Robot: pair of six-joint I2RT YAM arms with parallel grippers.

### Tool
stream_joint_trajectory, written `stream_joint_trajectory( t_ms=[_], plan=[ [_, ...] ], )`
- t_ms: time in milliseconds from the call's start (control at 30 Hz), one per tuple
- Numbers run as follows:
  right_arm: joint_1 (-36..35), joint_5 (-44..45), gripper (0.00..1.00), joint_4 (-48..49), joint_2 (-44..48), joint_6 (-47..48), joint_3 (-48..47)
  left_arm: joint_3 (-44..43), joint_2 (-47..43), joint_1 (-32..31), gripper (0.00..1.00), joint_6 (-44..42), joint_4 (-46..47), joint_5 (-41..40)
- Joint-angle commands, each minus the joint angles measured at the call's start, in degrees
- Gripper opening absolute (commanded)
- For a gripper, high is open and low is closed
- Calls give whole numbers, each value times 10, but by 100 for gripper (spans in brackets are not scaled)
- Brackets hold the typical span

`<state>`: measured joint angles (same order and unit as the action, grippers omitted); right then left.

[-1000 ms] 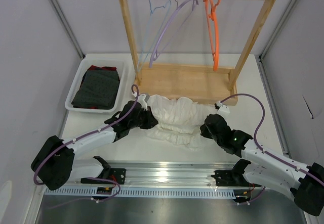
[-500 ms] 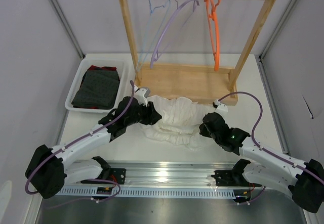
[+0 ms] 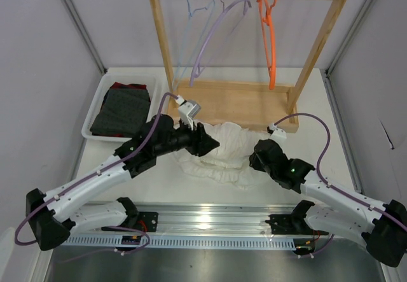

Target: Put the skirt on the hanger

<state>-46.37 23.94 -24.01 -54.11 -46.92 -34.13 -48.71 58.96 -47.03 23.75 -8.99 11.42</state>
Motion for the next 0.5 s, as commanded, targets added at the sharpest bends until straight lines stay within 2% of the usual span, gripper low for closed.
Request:
stream_joint_trajectory(
  t_ms=[0, 67, 100, 167, 200, 267, 300, 367, 400, 433, 467],
  plan=[
    [1, 13, 27, -6, 8, -1, -22, -103, -10, -45, 53, -10, 16, 8],
    [1, 11, 28, -7, 4, -1, -23, -137, 3, -61, 56, -7, 18, -31],
    [1, 10, 28, -7, 2, 1, -23, -192, 23, -75, 61, -6, 19, -45],
    [1, 8, 30, -5, 1, 0, -23, -232, 49, -88, 62, -12, 16, -99],
    [1, 6, 31, -6, 1, 0, -23, -285, 63, -103, 65, -16, 18, -118],
    [1, 5, 32, -8, 1, -1, -23, -343, 110, -126, 72, -37, 16, -200],
    [1, 1, 32, -7, 0, -1, -23, -366, 129, -132, 73, -44, 14, -225],
    [1, -2, 32, -3, -3, 0, -21, -458, 196, -139, 79, -52, -3, -295],
    [0, -4, 32, -3, -4, 0, -21, -482, 221, -139, 81, -55, -8, -307],
    [1, -5, 32, -3, -5, 0, -21, -560, 245, -139, 83, -57, -12, -317],
    [0, -6, 32, -3, -5, 0, -20, -585, 295, -141, 84, -59, -19, -328]
  ],
)
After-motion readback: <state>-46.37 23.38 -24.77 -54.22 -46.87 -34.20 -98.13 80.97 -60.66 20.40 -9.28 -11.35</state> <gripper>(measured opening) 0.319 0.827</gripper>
